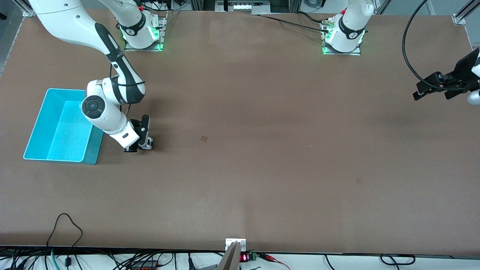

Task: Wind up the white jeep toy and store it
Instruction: 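Lift the jeep with the right gripper and carry it over the bin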

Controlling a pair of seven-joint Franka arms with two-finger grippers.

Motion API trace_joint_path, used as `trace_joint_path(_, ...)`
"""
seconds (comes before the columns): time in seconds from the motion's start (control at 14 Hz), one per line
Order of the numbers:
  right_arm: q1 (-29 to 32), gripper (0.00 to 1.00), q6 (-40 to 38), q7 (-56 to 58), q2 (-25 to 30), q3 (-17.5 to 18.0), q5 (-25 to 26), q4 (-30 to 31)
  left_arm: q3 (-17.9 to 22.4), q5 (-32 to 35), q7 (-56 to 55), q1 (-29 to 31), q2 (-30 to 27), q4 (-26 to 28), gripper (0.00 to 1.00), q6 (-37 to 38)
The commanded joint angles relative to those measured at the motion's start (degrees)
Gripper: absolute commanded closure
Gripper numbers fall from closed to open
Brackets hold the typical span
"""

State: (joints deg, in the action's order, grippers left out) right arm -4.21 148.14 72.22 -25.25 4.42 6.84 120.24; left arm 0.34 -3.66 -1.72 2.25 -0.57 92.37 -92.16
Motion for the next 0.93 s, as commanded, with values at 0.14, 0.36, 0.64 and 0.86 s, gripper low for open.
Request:
trace_joint_path(0.14, 3.15, 1.00, -8.38, -18.47, 9.67, 0.94, 0.19, -0.01, -0.07, 1.03, 0.93, -0.49, -1.36, 0.96, 0.00, 1.20)
trace_joint_path(0.36, 5.09, 1.00, -12.51, -30.27, 14.51, -0.28, 0.10, -0.27, -0.60, 1.11, 0.22, -0.40, -1.45, 1.23, 0.00, 1.37)
trace_joint_path(0.64, 5.18, 1.00, -19.80, -38.53, 16.98, -8.35, -0.07, -0.27, -0.60, 1.03, 0.14, -0.40, -1.54, 1.49, 0.00, 0.94)
trace_joint_path(0.86, 5.01, 1.00, -21.75, -39.70, 17.43, -15.81, -0.07, -0.18, -0.60, 1.03, 0.14, -0.31, -1.54, 1.49, 0.00, 0.76)
